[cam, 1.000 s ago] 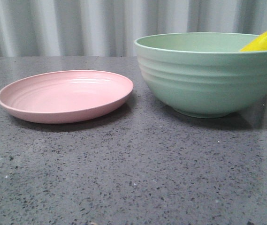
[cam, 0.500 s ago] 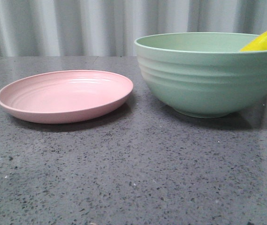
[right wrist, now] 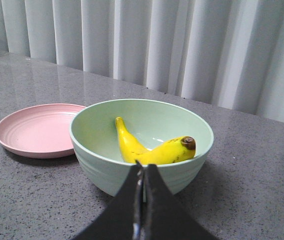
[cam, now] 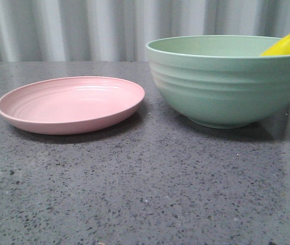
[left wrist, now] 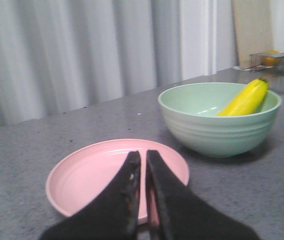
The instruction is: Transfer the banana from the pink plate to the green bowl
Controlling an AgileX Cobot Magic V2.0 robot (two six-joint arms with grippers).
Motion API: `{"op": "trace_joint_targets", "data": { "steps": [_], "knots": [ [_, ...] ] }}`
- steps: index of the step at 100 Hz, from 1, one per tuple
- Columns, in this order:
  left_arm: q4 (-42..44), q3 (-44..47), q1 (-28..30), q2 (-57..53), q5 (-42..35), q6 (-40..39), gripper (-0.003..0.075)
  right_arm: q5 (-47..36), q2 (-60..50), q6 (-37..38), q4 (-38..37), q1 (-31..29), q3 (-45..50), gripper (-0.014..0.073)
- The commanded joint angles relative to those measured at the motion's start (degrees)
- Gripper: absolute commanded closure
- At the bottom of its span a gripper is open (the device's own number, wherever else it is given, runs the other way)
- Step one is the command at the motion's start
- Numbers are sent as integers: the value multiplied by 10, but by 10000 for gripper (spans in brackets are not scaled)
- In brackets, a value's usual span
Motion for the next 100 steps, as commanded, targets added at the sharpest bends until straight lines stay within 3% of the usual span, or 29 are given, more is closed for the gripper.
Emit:
{"op": "trace_joint_targets", "data": {
  "steps": [1,39,49,62,74,100],
  "knots": [
    [17,2,43,5,-79,-5,741,-42,8,-1,-5,-2,-13,655],
    [17,129,326,-27,-109,-5,741,-42,8,-1,-5,-2,-13,655],
    [17,128,377,-75,-16,-5,741,-42,8,-1,-5,-2,-13,655],
    [17,128,407,-140,62,-5,741,-42,8,-1,-5,-2,-13,655],
    [16,128,410,-136,109,-5,741,-42,8,-1,-5,-2,-13,655],
    [15,128,410,-136,103,-5,741,-42,8,-1,-5,-2,-13,655]
  ]
}}
